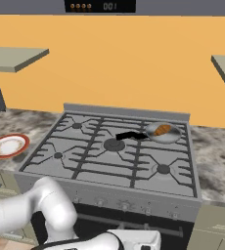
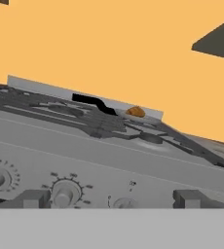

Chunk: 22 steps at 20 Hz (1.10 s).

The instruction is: Pick the croissant and place it on the pan. Then turn on the stove to warm the croissant.

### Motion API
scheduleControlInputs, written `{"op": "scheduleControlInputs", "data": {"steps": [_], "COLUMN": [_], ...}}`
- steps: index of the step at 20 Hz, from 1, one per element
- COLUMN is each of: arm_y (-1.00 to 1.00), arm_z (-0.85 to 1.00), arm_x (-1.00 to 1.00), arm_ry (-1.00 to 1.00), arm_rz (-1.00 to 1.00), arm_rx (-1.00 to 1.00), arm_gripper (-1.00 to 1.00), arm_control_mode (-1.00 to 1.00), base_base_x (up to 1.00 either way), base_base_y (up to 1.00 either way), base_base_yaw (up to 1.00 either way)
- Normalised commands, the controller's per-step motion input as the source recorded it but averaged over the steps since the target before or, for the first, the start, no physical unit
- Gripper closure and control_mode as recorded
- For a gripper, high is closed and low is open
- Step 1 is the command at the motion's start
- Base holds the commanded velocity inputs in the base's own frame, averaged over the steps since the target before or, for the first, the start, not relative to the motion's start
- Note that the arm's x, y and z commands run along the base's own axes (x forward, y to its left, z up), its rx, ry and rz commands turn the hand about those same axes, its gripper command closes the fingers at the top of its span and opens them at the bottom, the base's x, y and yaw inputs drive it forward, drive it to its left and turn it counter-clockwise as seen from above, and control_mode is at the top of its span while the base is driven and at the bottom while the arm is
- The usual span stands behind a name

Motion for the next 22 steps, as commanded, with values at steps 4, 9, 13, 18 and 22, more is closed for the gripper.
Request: {"op": "scheduleControlInputs", "data": {"steps": [4,9,13,18,22], "arm_y": [0.00,0.00,-0.01,-0.02,-0.07], "arm_z": [0.00,-0.02,-0.09,-0.05,-0.13], "arm_x": [0.18,0.16,0.14,0.11,0.13], "arm_ry": [0.00,0.00,0.00,0.00,0.00], "arm_rz": [-0.01,-0.02,-0.01,0.00,0.00], "arm_rx": [0.06,0.09,0.09,0.07,0.08], "arm_gripper": [-1.00,-1.00,-1.00,-1.00,-1.00], "arm_control_mode": [-1.00,-1.00,-1.00,-1.00,-1.00], "base_base_x": [0.00,0.00,0.00,0.00,0.00], "base_base_y": [0.00,0.00,0.00,0.00,0.00], "base_base_yaw": [0.00,0.00,0.00,0.00,0.00]}}
